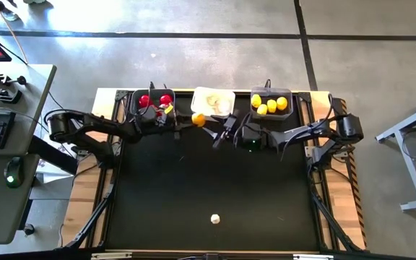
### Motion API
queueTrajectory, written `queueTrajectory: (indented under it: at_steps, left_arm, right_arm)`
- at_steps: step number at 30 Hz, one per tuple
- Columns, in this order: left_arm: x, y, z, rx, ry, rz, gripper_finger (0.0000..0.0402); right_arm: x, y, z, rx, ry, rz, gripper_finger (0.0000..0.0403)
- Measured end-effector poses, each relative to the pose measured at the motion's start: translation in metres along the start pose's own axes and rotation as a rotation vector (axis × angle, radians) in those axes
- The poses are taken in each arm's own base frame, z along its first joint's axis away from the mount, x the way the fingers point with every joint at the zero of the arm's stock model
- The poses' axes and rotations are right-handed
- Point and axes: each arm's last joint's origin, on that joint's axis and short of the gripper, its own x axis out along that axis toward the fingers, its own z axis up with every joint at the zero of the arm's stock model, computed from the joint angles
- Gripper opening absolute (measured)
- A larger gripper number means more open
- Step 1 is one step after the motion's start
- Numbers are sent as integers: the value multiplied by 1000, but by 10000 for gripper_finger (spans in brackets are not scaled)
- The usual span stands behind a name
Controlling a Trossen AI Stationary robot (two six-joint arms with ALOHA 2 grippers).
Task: Sort produce into baskets
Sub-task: Put the yellow lemon into the transparent bin
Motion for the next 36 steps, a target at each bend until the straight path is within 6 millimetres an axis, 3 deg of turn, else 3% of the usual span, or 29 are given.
queueTrajectory:
  at_steps: [10, 21, 31, 36]
  left_arm:
    - [18, -27, 22, 179, -62, 83, 129]
    - [34, -41, 44, 161, -68, 55, 129]
    - [35, -44, 44, 150, -51, 47, 130]
    - [35, -44, 42, 146, -32, 46, 164]
  right_arm:
    - [-2, 2, 7, -23, -64, -80, 280]
    - [1, -3, 9, -74, -78, -49, 278]
    - [3, -9, 9, -72, -86, -52, 189]
    - [3, -9, 9, -73, -81, -63, 178]
